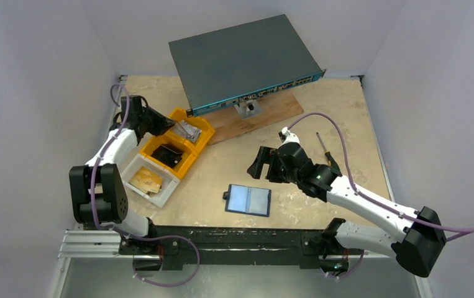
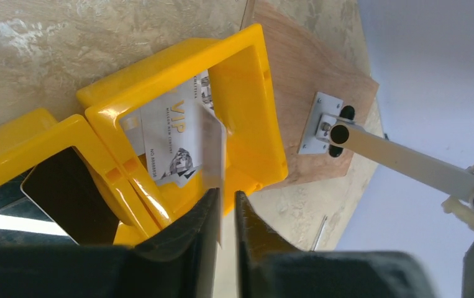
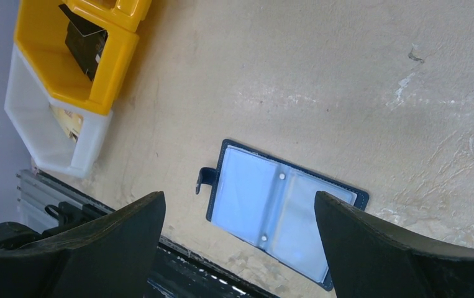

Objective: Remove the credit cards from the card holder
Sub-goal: Place the credit card in the storage box, then remove the credit card from the card holder.

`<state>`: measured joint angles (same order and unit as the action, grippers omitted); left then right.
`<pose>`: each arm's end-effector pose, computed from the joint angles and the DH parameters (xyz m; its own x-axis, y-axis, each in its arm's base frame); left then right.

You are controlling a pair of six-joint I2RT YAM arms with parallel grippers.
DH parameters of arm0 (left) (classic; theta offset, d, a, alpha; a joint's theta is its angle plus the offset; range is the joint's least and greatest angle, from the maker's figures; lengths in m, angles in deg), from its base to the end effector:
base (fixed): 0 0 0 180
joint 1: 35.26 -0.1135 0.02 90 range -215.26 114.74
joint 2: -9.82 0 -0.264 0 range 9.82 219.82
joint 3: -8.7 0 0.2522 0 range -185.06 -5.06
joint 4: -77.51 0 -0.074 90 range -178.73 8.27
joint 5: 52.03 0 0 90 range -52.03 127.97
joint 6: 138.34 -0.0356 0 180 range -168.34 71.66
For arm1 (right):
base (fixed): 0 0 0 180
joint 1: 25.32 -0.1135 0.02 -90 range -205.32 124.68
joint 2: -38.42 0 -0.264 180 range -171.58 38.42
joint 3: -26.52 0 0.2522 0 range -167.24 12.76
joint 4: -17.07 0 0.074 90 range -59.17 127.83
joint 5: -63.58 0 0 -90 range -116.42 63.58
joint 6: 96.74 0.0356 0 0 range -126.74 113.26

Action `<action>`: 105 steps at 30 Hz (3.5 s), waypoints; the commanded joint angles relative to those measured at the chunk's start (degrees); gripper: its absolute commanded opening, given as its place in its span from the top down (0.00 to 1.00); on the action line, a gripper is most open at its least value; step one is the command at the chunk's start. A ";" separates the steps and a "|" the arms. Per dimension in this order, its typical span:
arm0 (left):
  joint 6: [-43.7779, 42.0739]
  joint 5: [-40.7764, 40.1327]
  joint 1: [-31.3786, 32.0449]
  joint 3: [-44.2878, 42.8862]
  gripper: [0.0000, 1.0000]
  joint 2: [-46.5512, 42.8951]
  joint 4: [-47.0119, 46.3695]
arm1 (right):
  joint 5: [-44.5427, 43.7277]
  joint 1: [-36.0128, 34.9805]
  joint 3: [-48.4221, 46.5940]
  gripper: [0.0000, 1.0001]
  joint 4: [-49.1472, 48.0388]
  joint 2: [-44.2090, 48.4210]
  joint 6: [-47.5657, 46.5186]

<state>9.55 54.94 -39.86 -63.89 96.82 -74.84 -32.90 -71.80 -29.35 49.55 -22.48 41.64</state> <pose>0.3304 0.0162 0.2420 -0.4729 -0.8508 -0.2290 -0.4916 0.4705 -0.7328 0.1610 0.1637 0.2555 -0.7710 0.2668 -0.5782 -0.1242 0.8276 0.5474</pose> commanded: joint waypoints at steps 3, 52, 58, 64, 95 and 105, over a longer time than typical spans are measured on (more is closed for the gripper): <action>-1.42 0.46 -0.56 -3.87 0.65 0.29 -1.59 | -1.25 0.16 -0.70 0.09 0.17 0.90 0.65; -14.01 -20.10 70.30 -13.58 0.42 9.58 20.89 | -21.58 0.42 10.69 0.04 18.47 22.77 20.88; -16.08 -20.94 71.40 -17.71 0.47 15.99 22.66 | -21.61 0.42 12.49 0.04 20.92 26.86 24.87; -17.03 -21.99 71.92 -19.47 0.49 20.30 23.68 | -22.49 0.43 11.46 0.04 22.83 27.67 25.61; -12.52 -8.45 63.31 -5.80 1.00 14.66 10.45 | -2.09 0.43 16.53 0.27 -1.73 14.92 13.22; -9.06 0.74 60.15 1.92 1.00 9.49 -1.65 | 3.98 0.34 15.98 0.40 -12.39 4.86 10.33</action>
<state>-1.56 50.33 20.99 -63.72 109.63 -68.98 -31.74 -71.50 -12.61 44.45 -14.88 54.12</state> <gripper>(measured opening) 0.006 0.606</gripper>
